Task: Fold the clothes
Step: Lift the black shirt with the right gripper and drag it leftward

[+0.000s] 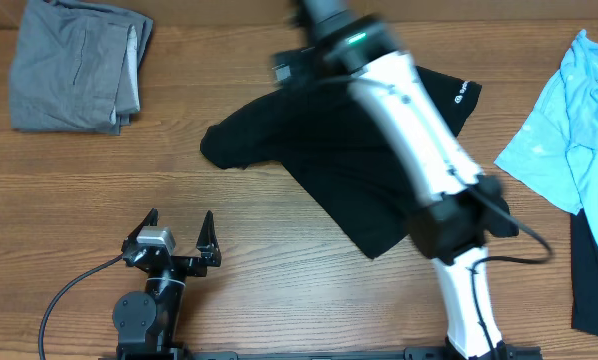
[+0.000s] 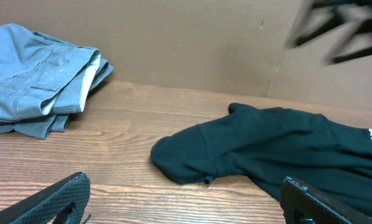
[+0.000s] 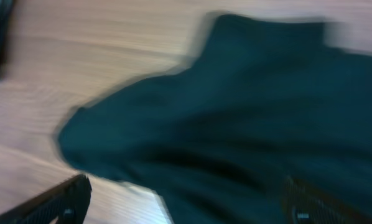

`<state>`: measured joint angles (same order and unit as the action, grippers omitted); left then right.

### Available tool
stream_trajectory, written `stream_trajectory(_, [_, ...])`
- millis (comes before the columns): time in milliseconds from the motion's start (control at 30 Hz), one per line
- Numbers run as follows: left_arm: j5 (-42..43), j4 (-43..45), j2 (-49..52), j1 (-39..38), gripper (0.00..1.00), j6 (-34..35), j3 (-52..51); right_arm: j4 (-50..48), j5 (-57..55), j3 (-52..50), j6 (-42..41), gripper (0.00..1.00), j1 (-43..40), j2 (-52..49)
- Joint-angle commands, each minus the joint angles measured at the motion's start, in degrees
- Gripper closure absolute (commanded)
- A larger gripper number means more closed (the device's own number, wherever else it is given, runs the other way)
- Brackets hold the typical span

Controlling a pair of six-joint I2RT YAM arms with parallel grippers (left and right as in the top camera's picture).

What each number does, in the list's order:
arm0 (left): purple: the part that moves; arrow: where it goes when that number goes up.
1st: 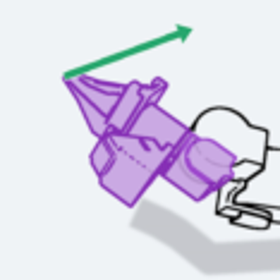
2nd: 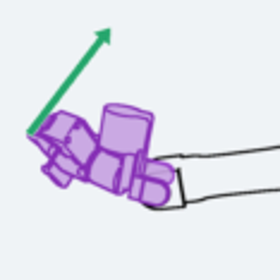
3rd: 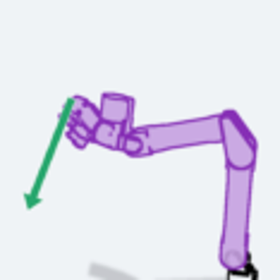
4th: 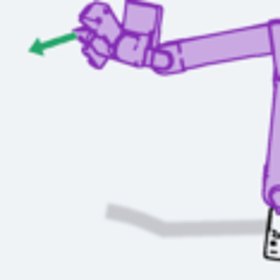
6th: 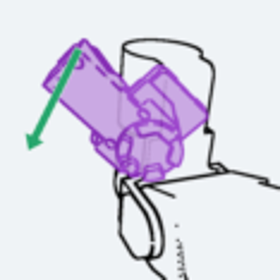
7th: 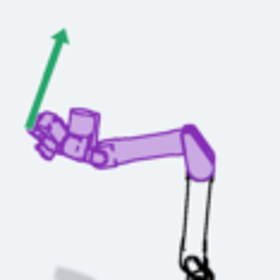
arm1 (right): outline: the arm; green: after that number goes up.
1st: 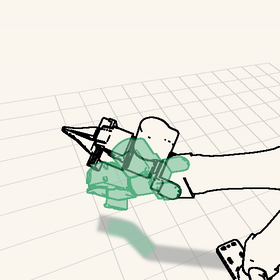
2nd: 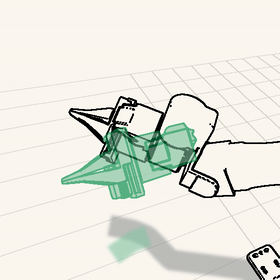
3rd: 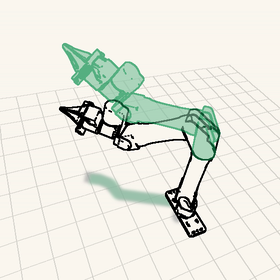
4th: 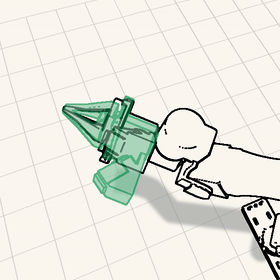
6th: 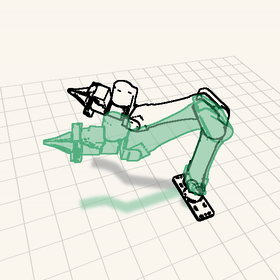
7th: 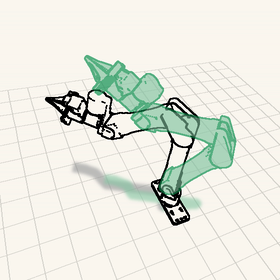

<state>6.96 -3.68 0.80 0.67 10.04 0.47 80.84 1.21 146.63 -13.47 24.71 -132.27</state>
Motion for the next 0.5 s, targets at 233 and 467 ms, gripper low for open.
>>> stream_trajectory(233, [-0.5,-0.2,-0.4,-0.3,0.00,-1.3,-0.2,16.2,8.5,-6.9,0.0,0.04,-9.3,3.3])
stream_trajectory(467, [-0.5,-0.2,-0.4,-0.3,0.00,-1.3,-0.2,16.2,5.7,-12.8,-4.3,0.00,-9.7,3.8])
